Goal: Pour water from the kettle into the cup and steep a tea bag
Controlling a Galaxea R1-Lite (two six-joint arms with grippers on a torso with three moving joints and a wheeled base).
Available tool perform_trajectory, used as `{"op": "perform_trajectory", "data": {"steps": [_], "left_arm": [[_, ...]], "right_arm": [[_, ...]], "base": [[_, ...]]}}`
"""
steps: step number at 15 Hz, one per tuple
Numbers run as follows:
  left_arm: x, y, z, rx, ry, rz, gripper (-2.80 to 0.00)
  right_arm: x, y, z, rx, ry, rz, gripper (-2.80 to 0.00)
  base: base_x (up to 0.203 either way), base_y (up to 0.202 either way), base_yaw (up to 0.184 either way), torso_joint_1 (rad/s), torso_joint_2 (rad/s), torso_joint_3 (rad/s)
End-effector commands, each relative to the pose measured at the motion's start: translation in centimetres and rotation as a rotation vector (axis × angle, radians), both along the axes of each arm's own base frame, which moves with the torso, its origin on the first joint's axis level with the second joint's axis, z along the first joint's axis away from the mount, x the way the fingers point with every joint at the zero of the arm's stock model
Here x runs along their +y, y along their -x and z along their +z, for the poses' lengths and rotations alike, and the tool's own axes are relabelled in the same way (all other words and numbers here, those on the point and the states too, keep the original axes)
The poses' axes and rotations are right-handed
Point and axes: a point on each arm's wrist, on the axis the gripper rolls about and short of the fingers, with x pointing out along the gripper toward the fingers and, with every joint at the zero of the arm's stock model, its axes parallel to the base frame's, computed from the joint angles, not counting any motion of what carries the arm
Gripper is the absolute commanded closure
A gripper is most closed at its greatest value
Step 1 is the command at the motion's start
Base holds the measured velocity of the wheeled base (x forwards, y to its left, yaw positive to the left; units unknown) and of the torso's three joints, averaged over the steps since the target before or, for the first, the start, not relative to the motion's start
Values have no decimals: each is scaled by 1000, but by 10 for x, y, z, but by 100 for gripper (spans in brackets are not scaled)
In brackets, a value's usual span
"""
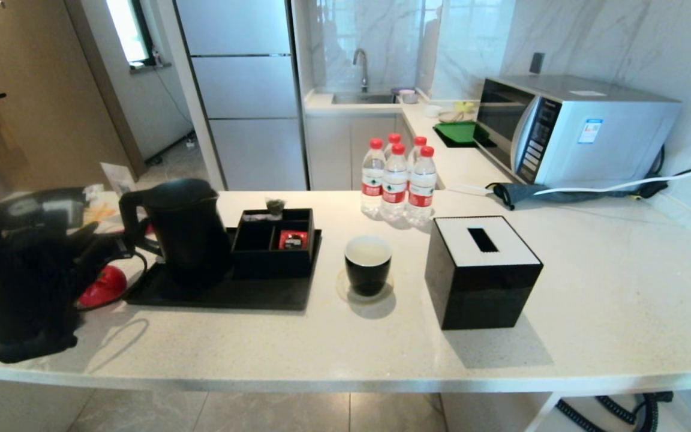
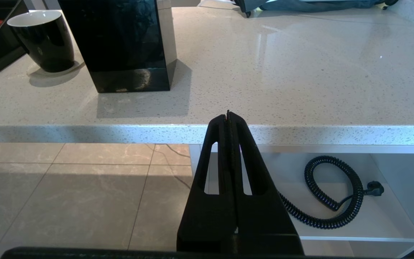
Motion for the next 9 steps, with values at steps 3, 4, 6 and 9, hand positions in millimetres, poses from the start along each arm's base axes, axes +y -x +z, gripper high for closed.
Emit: {"op": "perform_trajectory", "data": {"steps": [3, 4, 6, 9], "left_arm": [[0, -17, -4, -48, -19, -17, -280], [0, -19, -7, -45, -18, -19, -280], [1, -22, -11, -43, -19, -18, -280], [5, -30, -15, -59, -24, -17, -280]], "right_arm": [[0, 0, 0, 1, 0, 4, 0], [0, 0, 0, 1, 0, 3, 0], [0, 0, 0, 1, 0, 4, 0], [0, 0, 0, 1, 0, 4, 0]], "base": [[0, 0, 0, 0, 0, 0], [0, 0, 0, 0, 0, 0], [0, 0, 0, 0, 0, 0], [0, 0, 0, 0, 0, 0]]}}
